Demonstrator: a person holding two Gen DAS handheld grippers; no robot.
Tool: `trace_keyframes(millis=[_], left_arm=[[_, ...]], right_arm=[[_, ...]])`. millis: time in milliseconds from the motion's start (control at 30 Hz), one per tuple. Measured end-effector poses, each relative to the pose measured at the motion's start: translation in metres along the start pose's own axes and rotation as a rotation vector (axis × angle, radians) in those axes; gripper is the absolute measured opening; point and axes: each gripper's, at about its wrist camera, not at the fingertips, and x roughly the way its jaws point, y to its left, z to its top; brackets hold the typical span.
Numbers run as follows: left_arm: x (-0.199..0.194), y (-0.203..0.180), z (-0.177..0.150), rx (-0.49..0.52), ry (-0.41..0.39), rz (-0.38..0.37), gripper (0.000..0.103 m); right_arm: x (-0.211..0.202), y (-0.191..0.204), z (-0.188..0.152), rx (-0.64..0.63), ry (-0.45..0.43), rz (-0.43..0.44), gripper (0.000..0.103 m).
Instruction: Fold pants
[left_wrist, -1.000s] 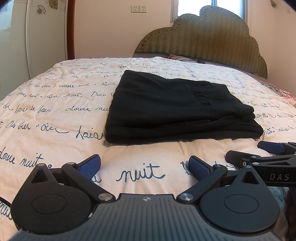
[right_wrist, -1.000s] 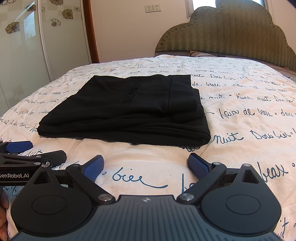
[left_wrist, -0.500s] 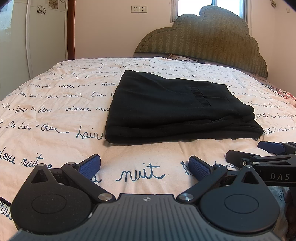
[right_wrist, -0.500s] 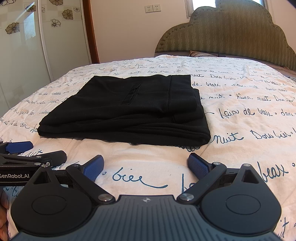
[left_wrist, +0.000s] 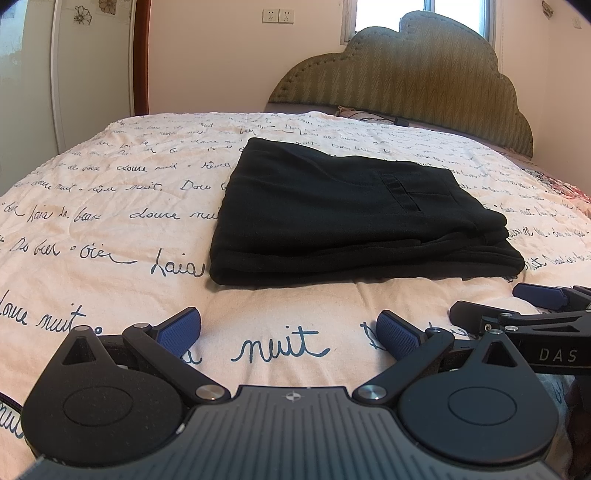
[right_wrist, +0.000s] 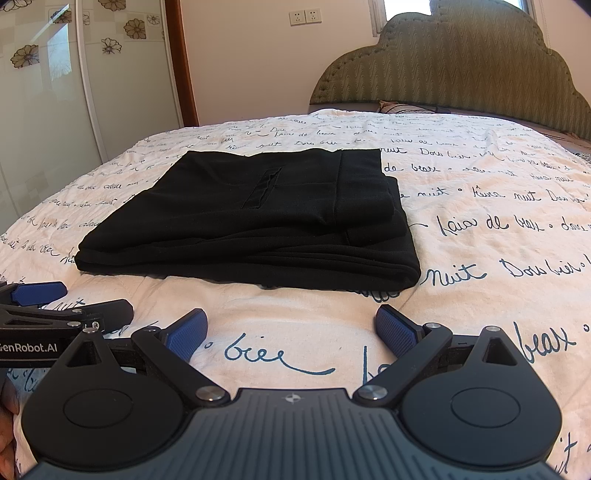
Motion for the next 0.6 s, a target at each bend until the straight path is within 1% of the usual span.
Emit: trace_keyframes(millis=[167,367,533,600], left_arm=[[0.001,-0.005,0.002,0.031,0.019,0.014,0.103],[0.004,-0.003,0.005,0.014,0.034,0.005,0.103],[0.0,0.003,0.003,-0.029,0.01,-0.023,0.103],[-0.001,0.005,0.002,-0.044,-0.001,-0.022,0.103]], right_arm=[[0.0,0.0,0.0,-0.001,0.0,-0.001,0.099],[-0.001,0.001,0.0,-0.004,0.002,-0.002,0.099],[-0.001,0.001,0.0,-0.004,0.002,-0.002,0.099],[-0.001,0.001,0.0,-0.003,0.001,-0.002,0.099]])
